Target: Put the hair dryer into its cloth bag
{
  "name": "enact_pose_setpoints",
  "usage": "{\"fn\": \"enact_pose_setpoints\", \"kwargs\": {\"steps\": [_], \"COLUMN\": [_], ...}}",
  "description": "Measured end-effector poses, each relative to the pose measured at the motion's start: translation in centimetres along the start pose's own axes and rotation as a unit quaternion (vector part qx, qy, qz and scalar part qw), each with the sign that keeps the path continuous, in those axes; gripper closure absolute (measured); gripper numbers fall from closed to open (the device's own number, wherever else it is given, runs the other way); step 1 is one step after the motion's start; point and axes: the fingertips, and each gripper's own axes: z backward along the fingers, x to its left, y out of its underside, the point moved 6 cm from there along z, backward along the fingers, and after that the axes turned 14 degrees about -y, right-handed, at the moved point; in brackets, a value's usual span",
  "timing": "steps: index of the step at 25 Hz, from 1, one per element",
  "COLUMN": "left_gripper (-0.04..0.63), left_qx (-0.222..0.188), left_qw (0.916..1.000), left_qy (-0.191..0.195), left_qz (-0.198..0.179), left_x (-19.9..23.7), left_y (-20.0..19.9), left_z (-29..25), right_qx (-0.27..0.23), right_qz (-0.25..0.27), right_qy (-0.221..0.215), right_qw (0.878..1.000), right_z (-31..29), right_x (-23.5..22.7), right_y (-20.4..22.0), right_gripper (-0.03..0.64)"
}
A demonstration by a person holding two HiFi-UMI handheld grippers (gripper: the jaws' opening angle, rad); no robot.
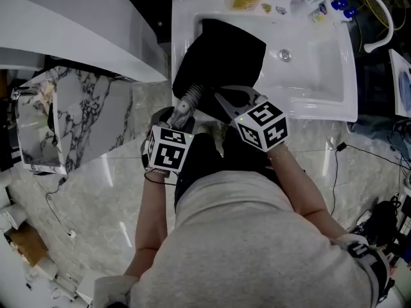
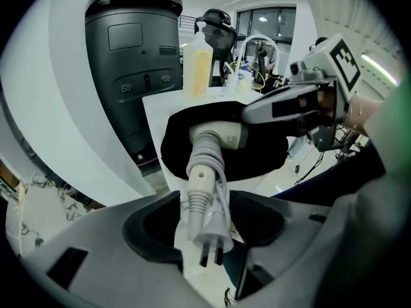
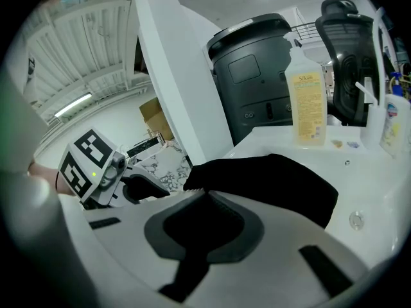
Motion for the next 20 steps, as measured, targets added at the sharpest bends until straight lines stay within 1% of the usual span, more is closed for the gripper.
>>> {"fn": "enact_pose_setpoints", "kwargs": {"steps": [4,8,12,20], "left_gripper": [0.367,0.371,0.372,0.373], "left_qx": [-0.008,-0.023,-0.033,-0.04], "left_qw": [0.9999,0.9997,0.9994,0.9991], "left_qy": [0.003,0.004,0.006,0.012], "left_qz": [-0.006,0.005,0.009,0.004], "left_x": [0.0,-0.1,-0.5,-0.6], "left_y": [-0.2,-0.9,-2.0,-4.3], "left_z": [0.0,-0.1,-0.7,-2.1], "right_qx": [0.002,0.004,0.006,0.014], "right_qz": [0.001,0.005,0.006,0.006], "right_qy": [0.0,-0.005,-0.012,-0.016], "right_qw": [1.0,1.0,1.0,1.0], "right_z": [-0.1,0.0,0.0,-0.1], "right_x": [0.2,0.5,0.6,0.6], "right_y": [0.2,0.1,0.0,0.1], "right_gripper": [0.606,0.606,0.606,0.606]}}
